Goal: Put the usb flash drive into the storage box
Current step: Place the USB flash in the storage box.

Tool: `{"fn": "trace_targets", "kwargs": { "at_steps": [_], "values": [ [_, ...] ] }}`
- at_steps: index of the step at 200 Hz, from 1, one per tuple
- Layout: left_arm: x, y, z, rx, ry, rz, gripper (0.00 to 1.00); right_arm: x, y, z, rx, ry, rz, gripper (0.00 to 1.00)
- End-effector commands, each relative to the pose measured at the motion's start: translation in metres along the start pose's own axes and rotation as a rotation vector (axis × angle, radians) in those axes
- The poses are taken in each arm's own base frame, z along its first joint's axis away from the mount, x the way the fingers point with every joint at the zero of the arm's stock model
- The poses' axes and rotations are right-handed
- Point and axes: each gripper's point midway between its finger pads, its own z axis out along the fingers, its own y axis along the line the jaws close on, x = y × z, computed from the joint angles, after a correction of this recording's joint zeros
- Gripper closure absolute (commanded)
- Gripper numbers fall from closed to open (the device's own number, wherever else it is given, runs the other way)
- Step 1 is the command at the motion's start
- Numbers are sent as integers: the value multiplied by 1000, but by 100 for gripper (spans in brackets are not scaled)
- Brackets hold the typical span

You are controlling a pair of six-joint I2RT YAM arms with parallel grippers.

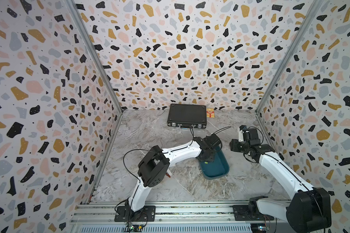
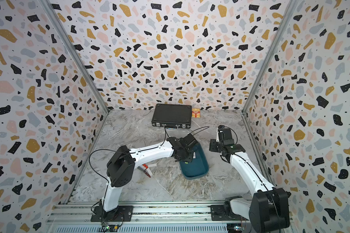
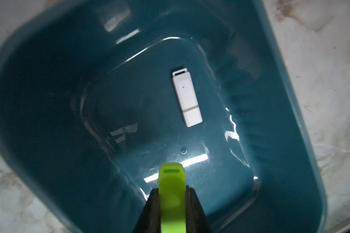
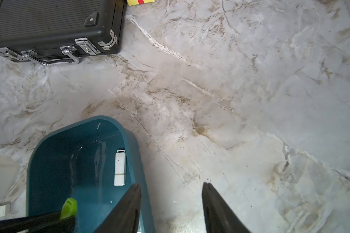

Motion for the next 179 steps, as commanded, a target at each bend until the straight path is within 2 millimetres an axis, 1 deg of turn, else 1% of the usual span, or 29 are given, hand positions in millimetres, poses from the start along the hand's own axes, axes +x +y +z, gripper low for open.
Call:
{"fn": "trace_targets", "kwargs": {
  "at_steps": [1,7,14,28,37,46,57,60,65,67,72,74,75,76,78,82,83,84,85,88,89,91,93,94,101,124,137,154,179],
  "values": [
    [-18,-4,-19,-12,-42,26,66,2,1,-4,-13,3,15,45],
    [-21,-6,-24,-13,-41,39,61,1,2,-4,-15,4,9,45],
    [-23,-5,-30,-28,-35,54,57,0,3,-6,-21,3,2,45],
    [-28,-3,-47,-45,-58,79,53,-3,12,-9,-68,0,-21,44],
    [-32,3,-59,-52,-85,79,50,-4,19,-9,-110,5,-28,44],
    [-32,8,-72,-43,-100,76,49,-4,34,-9,-189,15,-33,46],
    [-33,18,-91,-27,-119,65,49,-6,55,-11,-291,11,-61,49],
    [-32,22,-98,-26,-125,62,49,-6,65,-11,-329,8,-82,49],
    [-31,28,-108,-24,-137,58,49,-5,75,-11,-361,11,-109,49],
    [-31,33,-112,-25,-144,55,49,-4,83,-11,-382,13,-134,50],
    [-28,42,-122,-28,-158,48,49,-3,93,-12,-402,15,-170,50],
    [-27,47,-125,-30,-162,42,49,0,101,-12,-417,21,-201,51],
    [-27,49,-128,-30,-168,39,49,0,101,-12,-417,21,-201,51],
    [-26,51,-131,-30,-171,36,49,1,107,-12,-428,26,-223,51],
    [-26,56,-135,-29,-178,28,49,3,113,-13,-438,26,-248,51],
    [-22,67,-141,-32,-184,9,49,6,121,-12,-451,34,-282,51],
    [-22,71,-144,-32,-188,3,49,8,126,-12,-458,37,-303,51],
    [-21,73,-146,-30,-192,-2,49,8,126,-12,-458,37,-303,51],
    [-20,76,-147,-29,-193,-6,49,11,132,-12,-468,42,-328,51],
    [-17,85,-152,-28,-198,-24,49,12,137,-11,-475,46,-348,51],
    [-16,88,-153,-27,-199,-30,49,15,142,-11,-485,51,-370,51],
    [-14,93,-158,-23,-206,-40,49,17,147,-11,-493,53,-391,51],
    [-11,101,-160,-25,-206,-55,49,18,149,-10,-498,56,-399,51],
    [-10,104,-160,-25,-206,-62,49,20,154,-10,-509,60,-416,51],
    [-3,130,-173,-26,-228,-119,49,28,170,-10,-541,75,-480,51],
    [36,215,-201,-59,-282,-316,47,54,215,-7,-630,96,-677,49],
    [59,250,-217,-86,-309,-391,45,71,237,-5,-670,88,-821,47],
    [84,278,-230,-126,-303,-448,44,97,261,1,-734,99,-989,43],
    [107,298,-237,-184,-304,-493,44,129,287,14,-763,121,-1206,38]
  ]
}}
